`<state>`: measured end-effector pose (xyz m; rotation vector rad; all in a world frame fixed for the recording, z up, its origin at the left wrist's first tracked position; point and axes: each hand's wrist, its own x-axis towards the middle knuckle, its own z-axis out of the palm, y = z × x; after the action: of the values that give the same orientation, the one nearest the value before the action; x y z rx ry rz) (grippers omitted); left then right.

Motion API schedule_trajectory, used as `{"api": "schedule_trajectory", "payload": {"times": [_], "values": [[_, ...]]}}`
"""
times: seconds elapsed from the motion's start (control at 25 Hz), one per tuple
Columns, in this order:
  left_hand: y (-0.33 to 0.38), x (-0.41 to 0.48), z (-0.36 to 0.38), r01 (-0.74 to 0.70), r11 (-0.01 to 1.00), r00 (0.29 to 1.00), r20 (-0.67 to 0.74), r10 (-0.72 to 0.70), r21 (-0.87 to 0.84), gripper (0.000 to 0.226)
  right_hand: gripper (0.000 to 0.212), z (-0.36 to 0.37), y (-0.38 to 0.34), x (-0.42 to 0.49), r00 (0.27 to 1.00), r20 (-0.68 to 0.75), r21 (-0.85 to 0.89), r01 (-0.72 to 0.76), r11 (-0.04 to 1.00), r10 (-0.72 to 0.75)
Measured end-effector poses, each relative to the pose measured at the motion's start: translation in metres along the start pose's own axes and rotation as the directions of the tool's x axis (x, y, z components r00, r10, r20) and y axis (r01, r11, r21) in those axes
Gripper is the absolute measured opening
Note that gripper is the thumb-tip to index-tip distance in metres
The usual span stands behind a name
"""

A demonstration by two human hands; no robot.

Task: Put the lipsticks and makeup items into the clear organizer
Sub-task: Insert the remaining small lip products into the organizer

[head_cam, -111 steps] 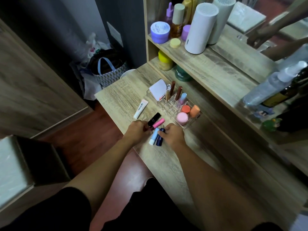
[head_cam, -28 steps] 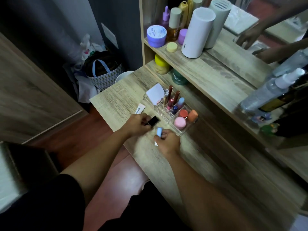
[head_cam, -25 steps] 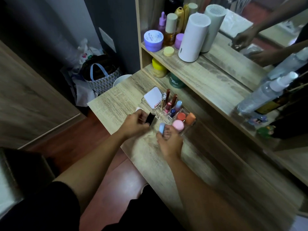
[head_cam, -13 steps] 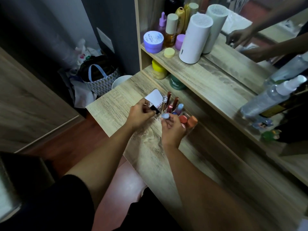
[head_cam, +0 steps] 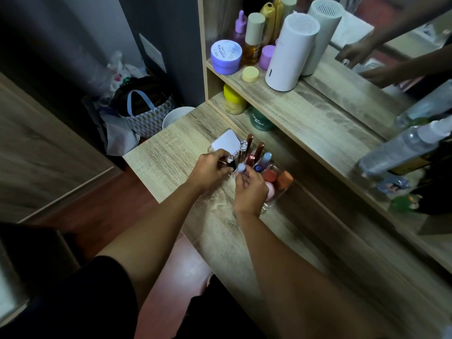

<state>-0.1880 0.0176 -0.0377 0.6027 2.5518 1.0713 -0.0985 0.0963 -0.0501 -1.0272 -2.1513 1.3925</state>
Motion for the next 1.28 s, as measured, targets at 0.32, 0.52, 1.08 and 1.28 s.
{"api": "schedule_trajectory", "payload": {"times": [0.32,0.52,1.08,1.28], "values": [[0.006,0.002,-0.005,-0.057,0.997,0.997,0.058,0.053,0.057,0.034,0.024,0.000,-0.002,-0.003,1.000,-0.021,-0.109,-0.009,0.994,0.006],[0.004,0.004,-0.008,-0.093,0.991,0.991,0.101,0.083,0.097,0.036,0.019,-0.001,-0.003,0.000,0.996,-0.032,-0.091,-0.085,0.992,0.082],[0.004,0.013,-0.007,-0.104,0.983,0.980,0.183,0.076,0.151,0.039,0.017,-0.001,-0.004,0.001,0.994,-0.030,-0.065,-0.107,0.992,0.105],[0.001,0.014,-0.012,-0.124,0.976,0.970,0.231,0.081,0.179,0.046,0.019,-0.001,-0.003,0.002,0.991,-0.024,-0.048,-0.129,0.990,0.128]]}}
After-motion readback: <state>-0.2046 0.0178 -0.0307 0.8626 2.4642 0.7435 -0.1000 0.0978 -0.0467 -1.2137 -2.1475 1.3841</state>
